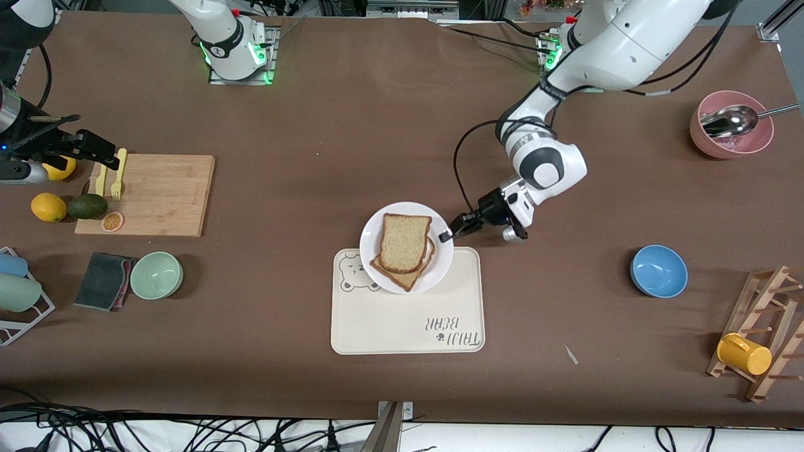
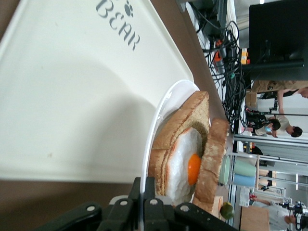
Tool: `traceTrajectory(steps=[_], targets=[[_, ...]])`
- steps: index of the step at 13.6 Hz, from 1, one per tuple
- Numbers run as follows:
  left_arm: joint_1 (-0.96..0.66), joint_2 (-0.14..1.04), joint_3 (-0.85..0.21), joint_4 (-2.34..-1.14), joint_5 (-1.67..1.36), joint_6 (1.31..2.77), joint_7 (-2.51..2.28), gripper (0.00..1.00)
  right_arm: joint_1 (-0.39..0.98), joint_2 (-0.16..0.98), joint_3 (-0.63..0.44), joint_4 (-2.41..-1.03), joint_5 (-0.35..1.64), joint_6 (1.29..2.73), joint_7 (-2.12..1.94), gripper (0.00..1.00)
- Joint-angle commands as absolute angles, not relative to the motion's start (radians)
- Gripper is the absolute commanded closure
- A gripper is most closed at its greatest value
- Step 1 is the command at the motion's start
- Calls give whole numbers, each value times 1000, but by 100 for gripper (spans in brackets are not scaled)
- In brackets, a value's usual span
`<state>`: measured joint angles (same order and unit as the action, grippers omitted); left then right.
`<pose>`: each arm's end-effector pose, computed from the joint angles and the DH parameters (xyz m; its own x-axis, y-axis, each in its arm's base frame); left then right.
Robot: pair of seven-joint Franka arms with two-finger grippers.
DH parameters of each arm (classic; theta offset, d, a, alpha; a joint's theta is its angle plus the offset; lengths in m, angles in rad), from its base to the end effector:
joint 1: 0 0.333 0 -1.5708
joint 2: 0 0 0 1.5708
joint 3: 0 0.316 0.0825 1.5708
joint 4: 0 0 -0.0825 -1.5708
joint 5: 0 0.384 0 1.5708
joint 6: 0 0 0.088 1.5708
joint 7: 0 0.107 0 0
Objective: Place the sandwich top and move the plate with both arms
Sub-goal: 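Slide the plate with the left gripper onto the cream tray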
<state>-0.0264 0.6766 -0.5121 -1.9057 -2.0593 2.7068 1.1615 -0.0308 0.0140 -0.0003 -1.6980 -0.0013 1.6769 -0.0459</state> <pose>0.5384 -0.2784 0.1620 0.8936 0.4489 -0.0024 0.2155 -0.4242 0.8796 0.5626 -0.0176 0.5654 0.9993 0.0150 -0.0351 0.0150 -0.9999 -0.0003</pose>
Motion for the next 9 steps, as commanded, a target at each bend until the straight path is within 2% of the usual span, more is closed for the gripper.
traceTrajectory(steps=[1,4,7,9], targets=[[-37,735,-517,-1807,-2100,2729,1163,100,-41,9,6,-1687,2,1663,-63,0],[-57,790,-515,-1715,-2100,2799,1149,100,-41,9,6,-1687,0,1660,-63,0],[-77,856,-502,-1633,-2086,2807,1149,100,-40,9,8,-1687,0,1658,-61,0],[-113,883,-456,-1592,-2082,2807,1150,100,-41,9,8,-1687,0,1660,-63,0]])
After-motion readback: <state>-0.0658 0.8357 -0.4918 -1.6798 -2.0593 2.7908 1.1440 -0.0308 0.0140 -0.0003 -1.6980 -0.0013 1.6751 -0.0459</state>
